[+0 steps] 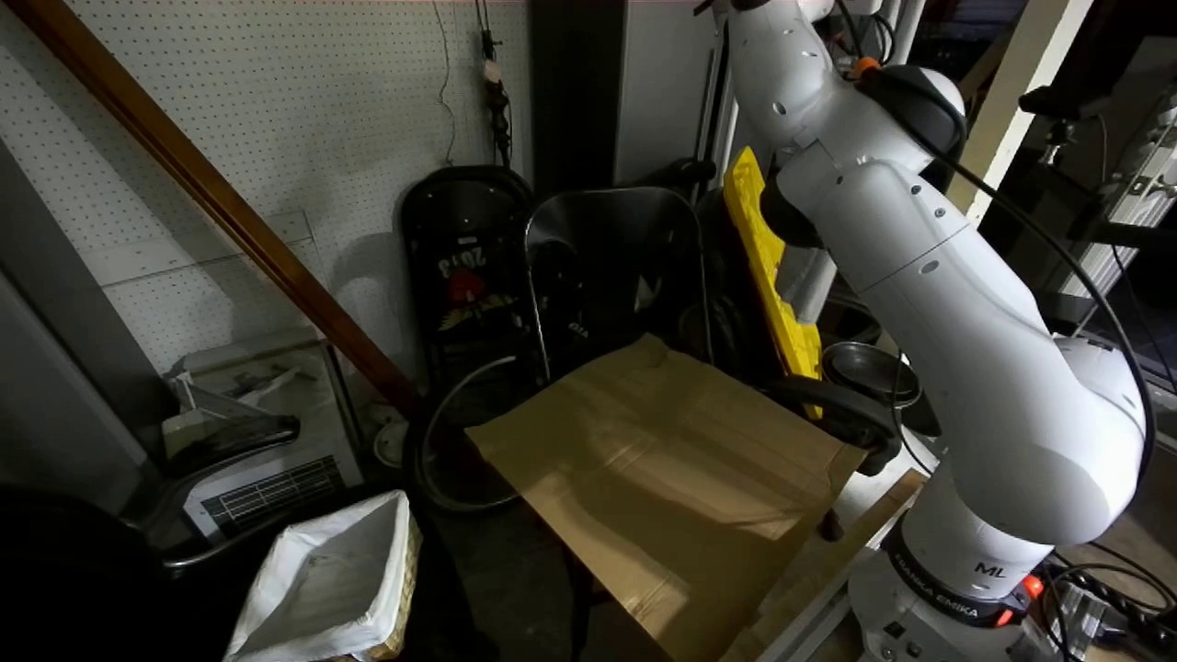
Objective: Put the towel on the backrest of the chair
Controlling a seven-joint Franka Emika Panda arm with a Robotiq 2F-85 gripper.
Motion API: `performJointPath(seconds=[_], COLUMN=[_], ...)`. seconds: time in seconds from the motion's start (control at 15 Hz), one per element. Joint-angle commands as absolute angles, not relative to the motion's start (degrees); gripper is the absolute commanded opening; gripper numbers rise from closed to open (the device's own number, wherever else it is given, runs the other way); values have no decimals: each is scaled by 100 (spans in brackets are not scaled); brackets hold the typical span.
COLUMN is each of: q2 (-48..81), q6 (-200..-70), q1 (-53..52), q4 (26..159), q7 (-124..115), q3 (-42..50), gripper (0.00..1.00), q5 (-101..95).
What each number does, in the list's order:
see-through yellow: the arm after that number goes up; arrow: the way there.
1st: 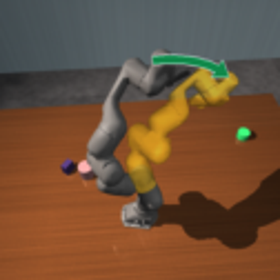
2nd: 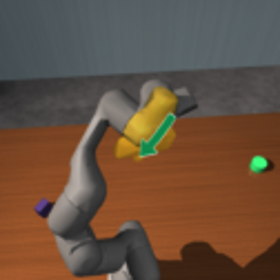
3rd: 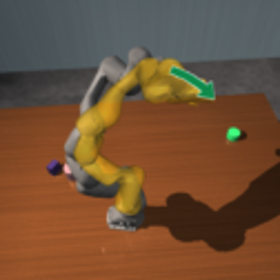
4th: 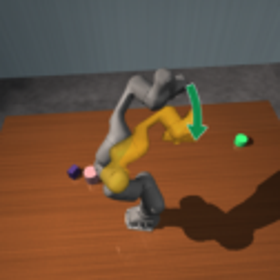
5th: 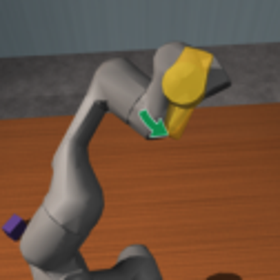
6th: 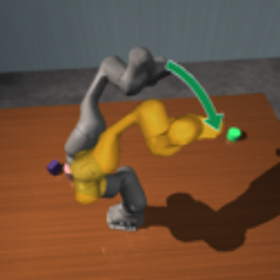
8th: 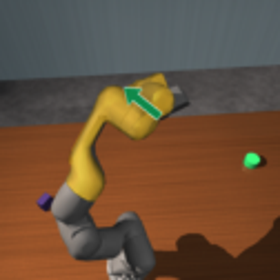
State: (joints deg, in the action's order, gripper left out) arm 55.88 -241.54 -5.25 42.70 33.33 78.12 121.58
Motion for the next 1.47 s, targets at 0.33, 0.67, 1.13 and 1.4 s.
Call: performJointPath(seconds=[0.33, 0.67, 1.13, 1.4], q2=[5961, 5671, 5782, 5792], q6=[-24238, -24165, -24135, -24135], q1=[-1432, -2262, -2133, -2151], q4=[5101, 6529, 6531, 6527], q7=[3833, 3392, 3497, 3497], q3=[9289, 9353, 9298, 9289], gripper=[0, 0, 2, 2], q5=[14660, 14461, 14456, 14453])
